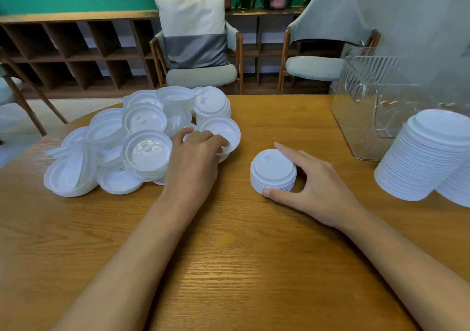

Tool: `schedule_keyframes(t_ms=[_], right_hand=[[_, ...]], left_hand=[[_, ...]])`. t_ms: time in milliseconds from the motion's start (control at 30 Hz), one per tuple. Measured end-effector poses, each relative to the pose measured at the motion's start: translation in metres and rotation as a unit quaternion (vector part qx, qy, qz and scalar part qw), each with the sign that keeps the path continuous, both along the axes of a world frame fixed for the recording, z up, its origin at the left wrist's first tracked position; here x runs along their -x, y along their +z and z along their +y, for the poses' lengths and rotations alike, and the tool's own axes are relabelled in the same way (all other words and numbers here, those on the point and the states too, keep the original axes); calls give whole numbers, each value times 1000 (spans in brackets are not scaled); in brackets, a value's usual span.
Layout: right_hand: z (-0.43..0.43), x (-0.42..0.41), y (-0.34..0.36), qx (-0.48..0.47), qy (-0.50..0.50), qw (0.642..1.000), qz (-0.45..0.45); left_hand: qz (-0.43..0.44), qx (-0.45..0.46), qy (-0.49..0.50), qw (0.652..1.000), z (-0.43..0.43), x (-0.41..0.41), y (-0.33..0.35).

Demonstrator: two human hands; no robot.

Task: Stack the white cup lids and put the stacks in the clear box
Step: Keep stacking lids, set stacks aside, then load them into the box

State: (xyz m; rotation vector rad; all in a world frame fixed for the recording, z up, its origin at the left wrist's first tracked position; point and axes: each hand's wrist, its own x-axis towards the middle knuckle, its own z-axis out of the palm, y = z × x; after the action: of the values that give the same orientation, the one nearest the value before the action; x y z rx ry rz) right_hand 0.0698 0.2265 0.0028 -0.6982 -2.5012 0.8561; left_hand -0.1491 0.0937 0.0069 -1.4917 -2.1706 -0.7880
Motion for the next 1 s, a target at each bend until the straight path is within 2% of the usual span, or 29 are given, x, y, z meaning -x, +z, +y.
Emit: schedule_keyframes(t_ms=[100,267,333,433,533,600,833,900,1000], right_hand=[[0,0,0,2,0,1000,-4],[-2,2,-1,2,5,1000,11],[-1,3,-2,-1,4,1000,21],[-1,3,-3,0,9,1000,30],[0,3,-3,8,17,999,44],[0,4,-3,13,20,999,44],[-2,3,-3,0,41,998,51],[-1,3,-5,-10,42,998,48],[-1,2,-6,-14,44,998,47]], left_hand=[[-16,-48,-39,998,-2,-3,3],[-89,-176,-104,975,-5,-31,14],[-193,-192,-107,956,-4,-42,17],[-364,-173,-101,910,-2,-46,18],[-476,-131,-112,863,1,-42,12],[-475,-108,-96,868,3,-40,7],[-332,-16,-84,939,1,-47,1],[-306,4,-88,948,1,-47,1],[-318,17,-89,944,1,-52,5]])
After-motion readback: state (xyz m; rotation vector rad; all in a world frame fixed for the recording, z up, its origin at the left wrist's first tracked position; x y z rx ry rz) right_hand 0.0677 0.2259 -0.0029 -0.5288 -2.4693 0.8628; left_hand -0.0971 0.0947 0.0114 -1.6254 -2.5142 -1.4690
